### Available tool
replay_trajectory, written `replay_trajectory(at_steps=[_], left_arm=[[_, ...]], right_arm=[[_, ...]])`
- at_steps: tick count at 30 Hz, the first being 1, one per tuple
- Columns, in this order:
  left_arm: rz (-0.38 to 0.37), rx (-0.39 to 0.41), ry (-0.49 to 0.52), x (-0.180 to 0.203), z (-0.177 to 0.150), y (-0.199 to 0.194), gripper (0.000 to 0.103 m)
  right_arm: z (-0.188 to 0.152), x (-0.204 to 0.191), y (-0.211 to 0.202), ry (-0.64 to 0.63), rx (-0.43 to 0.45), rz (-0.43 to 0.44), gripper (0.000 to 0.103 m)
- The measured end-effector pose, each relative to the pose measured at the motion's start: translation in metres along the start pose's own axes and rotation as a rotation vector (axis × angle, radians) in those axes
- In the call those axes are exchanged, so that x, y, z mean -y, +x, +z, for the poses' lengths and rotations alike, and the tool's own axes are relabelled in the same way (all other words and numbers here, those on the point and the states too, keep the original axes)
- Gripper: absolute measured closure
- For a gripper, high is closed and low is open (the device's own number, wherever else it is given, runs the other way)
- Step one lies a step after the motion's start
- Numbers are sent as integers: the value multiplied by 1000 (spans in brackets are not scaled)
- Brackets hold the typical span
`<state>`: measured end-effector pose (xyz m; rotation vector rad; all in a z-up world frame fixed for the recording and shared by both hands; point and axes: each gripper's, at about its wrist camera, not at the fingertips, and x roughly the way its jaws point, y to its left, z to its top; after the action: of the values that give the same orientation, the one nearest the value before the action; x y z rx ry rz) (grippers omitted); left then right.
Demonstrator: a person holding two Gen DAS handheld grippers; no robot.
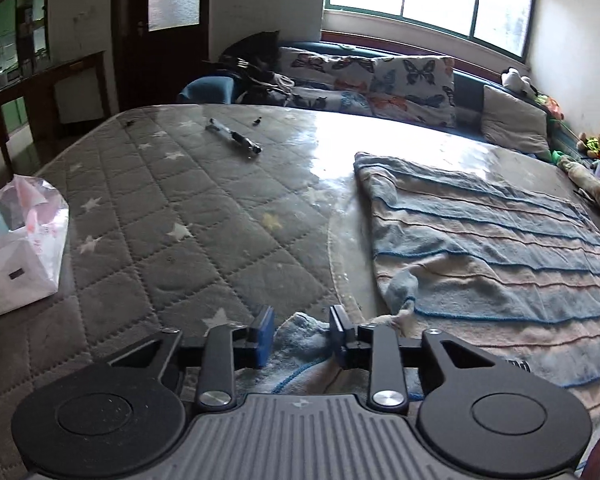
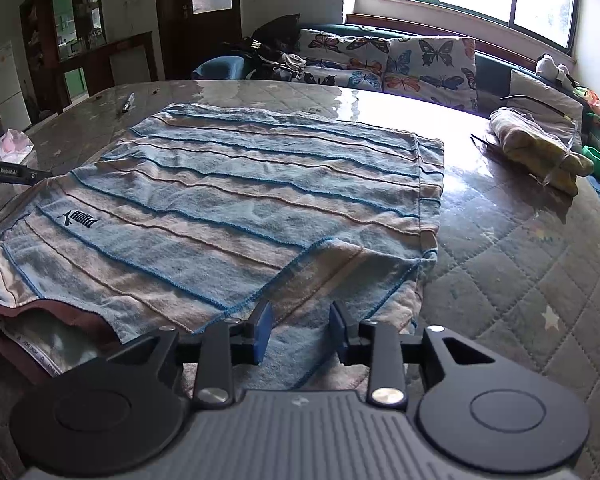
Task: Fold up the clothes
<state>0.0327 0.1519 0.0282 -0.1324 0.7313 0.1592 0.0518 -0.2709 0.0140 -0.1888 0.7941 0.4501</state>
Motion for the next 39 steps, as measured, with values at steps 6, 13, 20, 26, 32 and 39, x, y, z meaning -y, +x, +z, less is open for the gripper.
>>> replay_trajectory(at_steps=[6,13,20,26,32,39], left_arm=[[-26,26,50,5,-4,-4,95],[30,160,-22,-4,-9,-29,98],[46,105,-5,-4,-16,-21,90],[22,128,-7,-2,-14,-28,86],[47,83,59,6,-21,-11,85],[80,97,-2,-4,-23,-31,70]], right_arm=[[-1,0,0,5,2,-1,71],[-1,1,0,8,5,1,70],[-2,1,1,8,8,2,69],[-2,0,0,6,8,2,69],[-2,1,0,8,9,2,69],[-2,1,0,8,9,-1,68]])
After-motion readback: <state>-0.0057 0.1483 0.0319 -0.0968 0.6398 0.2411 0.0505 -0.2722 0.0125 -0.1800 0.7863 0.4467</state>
